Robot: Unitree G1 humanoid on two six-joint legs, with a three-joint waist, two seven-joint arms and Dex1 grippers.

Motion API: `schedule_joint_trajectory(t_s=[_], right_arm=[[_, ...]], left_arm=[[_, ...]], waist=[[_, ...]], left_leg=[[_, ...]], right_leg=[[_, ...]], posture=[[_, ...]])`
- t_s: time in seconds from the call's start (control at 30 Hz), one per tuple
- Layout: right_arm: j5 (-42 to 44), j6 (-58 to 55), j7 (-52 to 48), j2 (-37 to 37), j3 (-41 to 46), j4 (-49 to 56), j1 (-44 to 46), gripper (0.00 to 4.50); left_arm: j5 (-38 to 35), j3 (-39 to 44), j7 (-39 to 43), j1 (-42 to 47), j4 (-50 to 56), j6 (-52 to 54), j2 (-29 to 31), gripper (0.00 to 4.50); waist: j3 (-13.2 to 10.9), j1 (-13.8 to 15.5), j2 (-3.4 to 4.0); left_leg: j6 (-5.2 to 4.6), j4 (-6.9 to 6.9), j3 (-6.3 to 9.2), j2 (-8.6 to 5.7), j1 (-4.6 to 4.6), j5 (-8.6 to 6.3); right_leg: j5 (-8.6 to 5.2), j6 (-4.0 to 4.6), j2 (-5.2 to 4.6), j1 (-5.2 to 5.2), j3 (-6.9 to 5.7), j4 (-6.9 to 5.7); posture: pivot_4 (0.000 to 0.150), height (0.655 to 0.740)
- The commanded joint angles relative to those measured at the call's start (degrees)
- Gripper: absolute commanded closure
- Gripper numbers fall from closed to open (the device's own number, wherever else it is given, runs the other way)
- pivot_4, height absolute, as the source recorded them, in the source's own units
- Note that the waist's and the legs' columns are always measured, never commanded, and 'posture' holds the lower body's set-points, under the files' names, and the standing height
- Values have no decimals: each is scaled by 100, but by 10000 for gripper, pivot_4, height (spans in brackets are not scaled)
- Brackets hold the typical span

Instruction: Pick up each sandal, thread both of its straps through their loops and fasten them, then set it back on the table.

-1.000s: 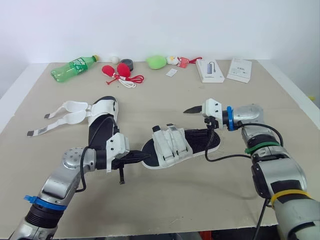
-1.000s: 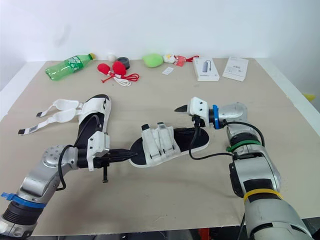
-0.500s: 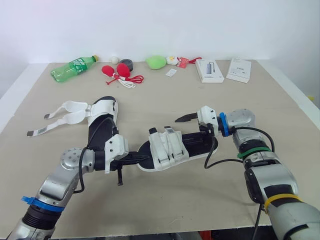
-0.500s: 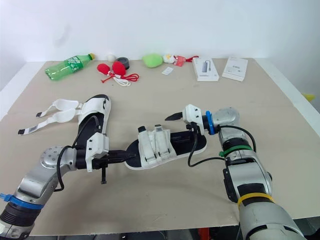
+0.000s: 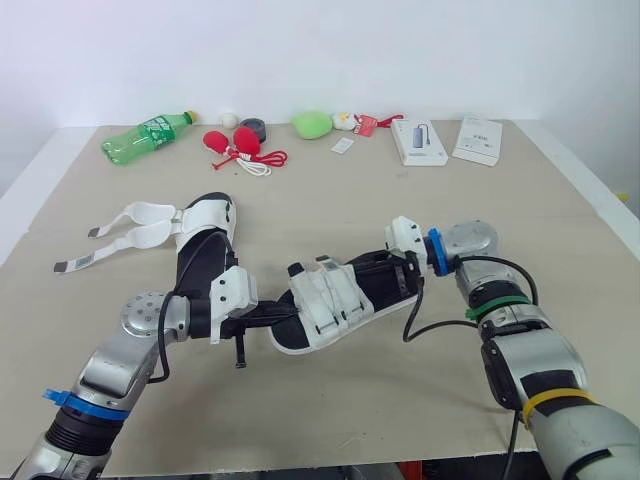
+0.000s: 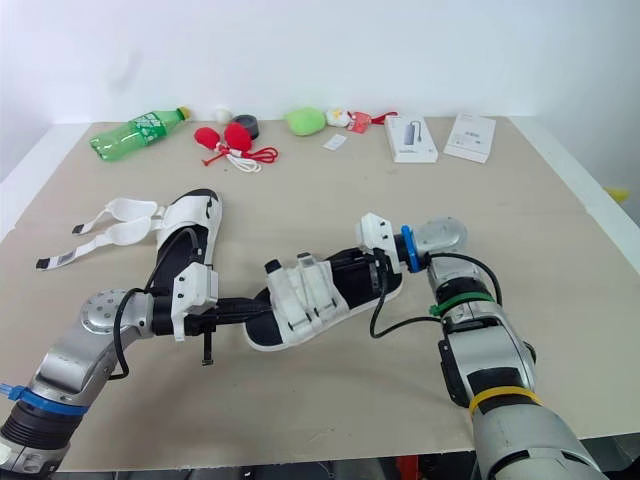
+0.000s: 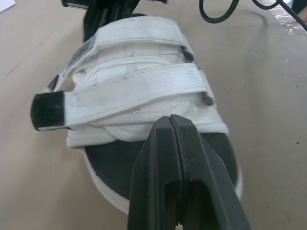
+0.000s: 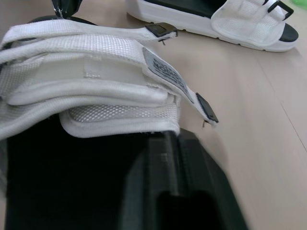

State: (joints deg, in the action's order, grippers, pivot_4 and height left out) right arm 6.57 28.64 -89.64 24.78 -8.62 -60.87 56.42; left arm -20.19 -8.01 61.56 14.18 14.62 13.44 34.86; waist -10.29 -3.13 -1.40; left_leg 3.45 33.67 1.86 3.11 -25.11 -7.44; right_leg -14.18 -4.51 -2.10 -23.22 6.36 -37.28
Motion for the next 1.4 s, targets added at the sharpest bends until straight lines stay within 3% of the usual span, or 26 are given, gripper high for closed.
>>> schedule_joint_trajectory(t_s=[0.03,0.27,0.43,0.77,0.97,1.1,1.4], right_arm=[[163,-46,-286,-9,-43,211,-53,44414],[431,-654,-219,-42,163,500,-183,44414],[611,-1382,586,55,515,817,-311,44414],[760,-3086,3999,260,1805,1777,-772,44414],[610,-3737,6648,169,2507,2115,-895,44414],[550,-4590,8473,-191,2937,3004,-1308,44414],[593,-5657,9780,-885,3043,4336,-1795,44414]], left_arm=[[-1,115,-28,57,87,-143,36,45000],[-153,240,-82,93,81,-54,2,45000],[-223,331,-146,93,83,2,-18,45000],[-180,209,-72,284,-101,-31,-53,45000],[-187,248,-209,549,-339,-61,-278,45000],[-184,256,-366,599,-391,-69,-468,45000],[-91,248,-650,675,-402,-224,-818,45000]], waist=[[0,0,0],[0,1,0],[0,3,0],[0,22,-1],[0,28,-1],[0,27,0],[2,16,0]], left_leg=[[0,0,1,0,0,0],[0,2,1,0,0,0],[0,4,3,0,0,0],[0,10,3,-1,-3,0],[-1,14,3,-5,-10,0],[-1,6,8,-4,-9,0],[-3,13,9,-4,-8,1]], right_leg=[[0,0,0,0,0,-1],[0,1,0,0,0,-2],[0,1,1,1,0,-5],[3,1,0,1,1,-6],[5,1,-4,0,2,-6],[11,18,0,-2,3,-7],[7,0,1,1,3,-10]], posture=[[1500,7400],[1500,7400],[1500,7400],[1500,7400],[1500,7400],[1500,7400],[1500,7400]])
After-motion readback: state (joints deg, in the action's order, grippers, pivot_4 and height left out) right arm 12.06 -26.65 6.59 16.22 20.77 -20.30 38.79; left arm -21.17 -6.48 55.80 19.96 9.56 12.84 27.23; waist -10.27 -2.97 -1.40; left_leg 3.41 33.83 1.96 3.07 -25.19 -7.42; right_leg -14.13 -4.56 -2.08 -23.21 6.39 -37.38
